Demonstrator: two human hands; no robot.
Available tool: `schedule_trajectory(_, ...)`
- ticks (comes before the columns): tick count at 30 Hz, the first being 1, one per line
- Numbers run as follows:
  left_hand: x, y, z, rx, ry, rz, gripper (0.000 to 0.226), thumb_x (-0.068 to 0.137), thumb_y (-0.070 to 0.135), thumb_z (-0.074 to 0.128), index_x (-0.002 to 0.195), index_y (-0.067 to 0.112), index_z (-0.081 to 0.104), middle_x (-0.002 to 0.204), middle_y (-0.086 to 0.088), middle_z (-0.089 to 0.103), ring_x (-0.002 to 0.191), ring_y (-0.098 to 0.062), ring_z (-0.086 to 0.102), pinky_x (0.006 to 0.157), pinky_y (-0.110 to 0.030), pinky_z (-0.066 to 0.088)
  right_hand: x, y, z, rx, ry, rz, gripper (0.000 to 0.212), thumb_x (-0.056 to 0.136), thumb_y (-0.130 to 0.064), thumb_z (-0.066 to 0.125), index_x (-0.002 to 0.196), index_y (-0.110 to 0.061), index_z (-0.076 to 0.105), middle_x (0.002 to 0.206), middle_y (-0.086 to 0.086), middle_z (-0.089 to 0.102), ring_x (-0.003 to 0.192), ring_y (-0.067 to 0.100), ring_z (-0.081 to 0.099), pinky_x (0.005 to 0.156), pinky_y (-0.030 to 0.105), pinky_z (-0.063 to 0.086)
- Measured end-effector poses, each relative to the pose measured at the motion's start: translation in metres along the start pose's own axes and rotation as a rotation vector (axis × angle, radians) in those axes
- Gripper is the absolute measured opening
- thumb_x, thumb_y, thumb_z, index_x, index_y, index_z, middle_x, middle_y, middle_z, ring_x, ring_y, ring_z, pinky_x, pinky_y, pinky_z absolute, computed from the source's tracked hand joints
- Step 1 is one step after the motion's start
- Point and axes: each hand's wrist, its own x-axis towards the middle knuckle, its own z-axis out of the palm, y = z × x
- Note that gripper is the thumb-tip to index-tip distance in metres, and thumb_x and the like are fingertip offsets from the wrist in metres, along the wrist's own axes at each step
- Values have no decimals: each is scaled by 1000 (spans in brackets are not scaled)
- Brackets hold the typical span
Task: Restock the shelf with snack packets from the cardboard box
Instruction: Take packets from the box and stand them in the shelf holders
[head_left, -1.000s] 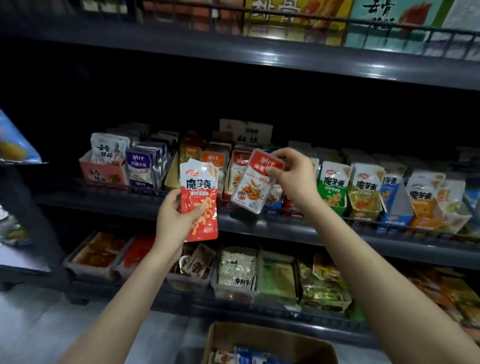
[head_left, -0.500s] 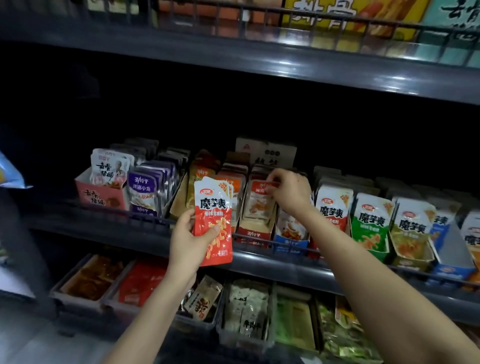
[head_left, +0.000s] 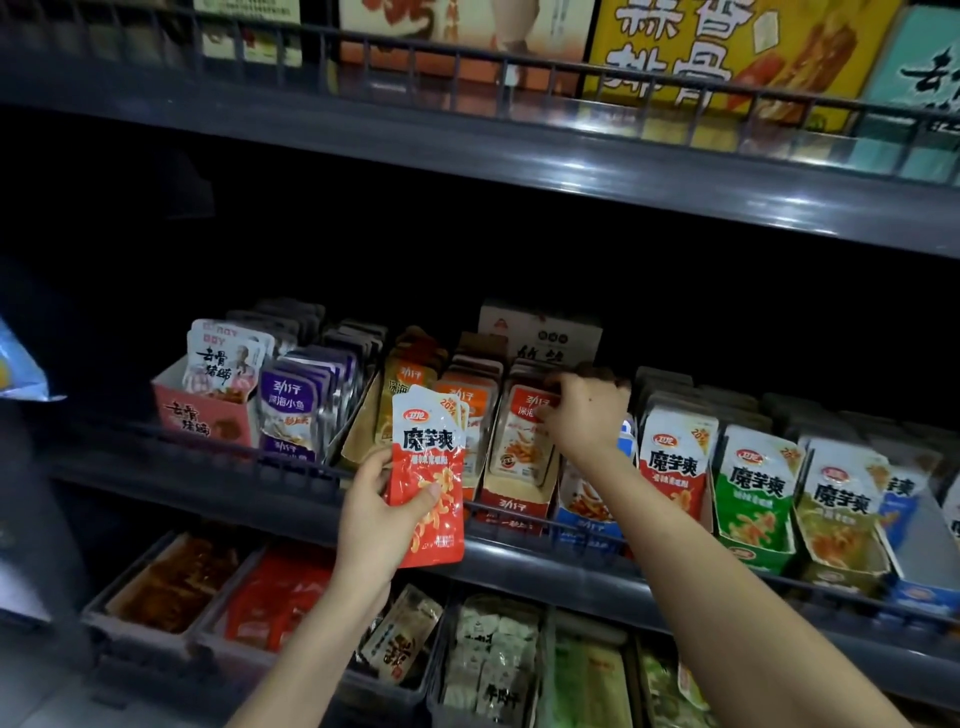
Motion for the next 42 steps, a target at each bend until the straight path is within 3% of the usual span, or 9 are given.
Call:
schedule_trajectory(4,-6,8,-3,5,-38,31,49,79,11,73,115,29,44,101,13,60,88,-4,61,67,-22,51,-26,-7,-26,294,95,-38,40,86,-43,65,119,-21,61,113,1,64,109,22,54,94,36,35)
schedule_trajectory(9,-23,11,7,19,-203,26,46,74,10,76,108,32,54,107,2,68,89,-11,69,67,-23,54,-93,-11,-68,1162,-510,136,70,77,-29,76,136,-25,39,112,0,65,98,16,67,82,34,57)
schedule_trajectory(13,-43,11,33,130,-332,83,46,73,12,78,108,33,56,107,3,68,95,-9,68,75,-23,55,-123,16,-74,1457,-534,323,55,79,1,72,124,-16,45,99,13,73,84,23,72,63,30,57)
schedule_trajectory(16,-54,8,59,202,-371,133,45,73,12,80,107,32,57,108,3,68,101,-11,65,84,-26,53,-137,46,-76,1473,-424,354,56,78,5,72,124,-12,45,99,13,73,88,29,70,73,43,55)
schedule_trajectory(22,-70,9,108,293,-467,169,41,82,25,72,109,44,48,99,11,62,86,2,61,71,-16,50,-141,106,-98,1411,-188,346,48,79,3,70,117,-13,46,96,10,73,88,23,71,68,31,59)
schedule_trajectory(26,-59,-1,116,550,-195,261,45,86,30,68,127,23,51,105,11,59,97,-8,57,84,-25,48,-119,147,-103,1280,62,334,49,84,-9,68,122,-20,40,111,10,67,98,18,68,73,27,57)
schedule_trajectory(30,-45,-10,119,842,27,293,51,89,40,60,130,12,51,125,-6,57,116,-25,52,95,-35,42,-91,158,-90,1205,187,262,45,88,-9,65,120,-22,37,118,10,63,103,17,65,73,19,56)
schedule_trajectory(38,-36,-23,131,966,86,311,50,88,42,62,126,11,59,116,-12,58,106,-30,51,84,-34,41,-82,160,-48,1012,-27,235,40,88,-16,65,118,-25,41,98,-14,64,88,4,65,76,34,59)
schedule_trajectory(42,-34,-28,133,962,101,328,45,85,38,66,123,14,63,109,-12,59,101,-31,51,81,-34,39,-83,164,-36,729,-94,159,59,83,-27,72,132,-24,41,113,-7,58,96,10,56,78,30,55)
